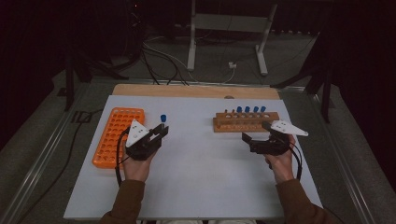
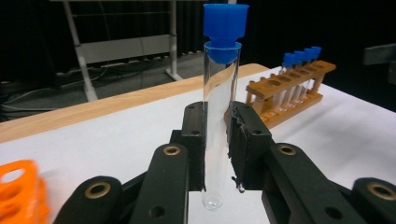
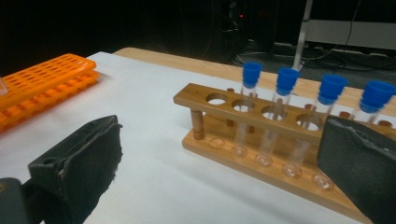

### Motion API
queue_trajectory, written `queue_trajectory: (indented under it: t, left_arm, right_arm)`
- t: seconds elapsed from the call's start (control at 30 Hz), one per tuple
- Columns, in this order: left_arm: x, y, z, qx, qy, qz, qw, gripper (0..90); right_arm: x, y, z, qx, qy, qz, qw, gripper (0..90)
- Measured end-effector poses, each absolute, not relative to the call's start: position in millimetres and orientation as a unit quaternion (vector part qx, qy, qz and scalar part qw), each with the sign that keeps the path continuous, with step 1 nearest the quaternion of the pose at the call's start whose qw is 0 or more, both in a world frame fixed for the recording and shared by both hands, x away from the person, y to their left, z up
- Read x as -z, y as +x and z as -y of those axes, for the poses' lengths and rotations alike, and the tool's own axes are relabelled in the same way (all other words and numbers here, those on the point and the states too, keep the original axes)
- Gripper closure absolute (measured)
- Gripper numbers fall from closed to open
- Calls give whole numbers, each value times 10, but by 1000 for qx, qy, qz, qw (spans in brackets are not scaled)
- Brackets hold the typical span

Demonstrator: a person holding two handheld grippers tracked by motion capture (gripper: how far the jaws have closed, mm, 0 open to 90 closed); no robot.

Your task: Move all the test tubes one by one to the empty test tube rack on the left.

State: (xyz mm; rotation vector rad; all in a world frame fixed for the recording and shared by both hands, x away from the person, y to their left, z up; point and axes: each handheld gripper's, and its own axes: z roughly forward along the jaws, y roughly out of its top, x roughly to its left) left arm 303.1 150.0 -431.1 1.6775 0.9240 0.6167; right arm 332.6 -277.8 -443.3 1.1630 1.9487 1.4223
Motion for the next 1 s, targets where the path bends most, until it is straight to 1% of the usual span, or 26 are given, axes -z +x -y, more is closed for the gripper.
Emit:
queue_trajectory:
  t: [0.63, 1.0]
  left_arm:
    - [4379, 2733, -2154, -291, 683, -424, 519, 780]
    - [4569, 2598, -2395, -292, 678, -449, 503, 780]
  right_arm:
    - [4511, 3221, 3023, -505, 441, -702, 242, 0]
    - [4543, 3167, 3115, -503, 448, -698, 244, 0]
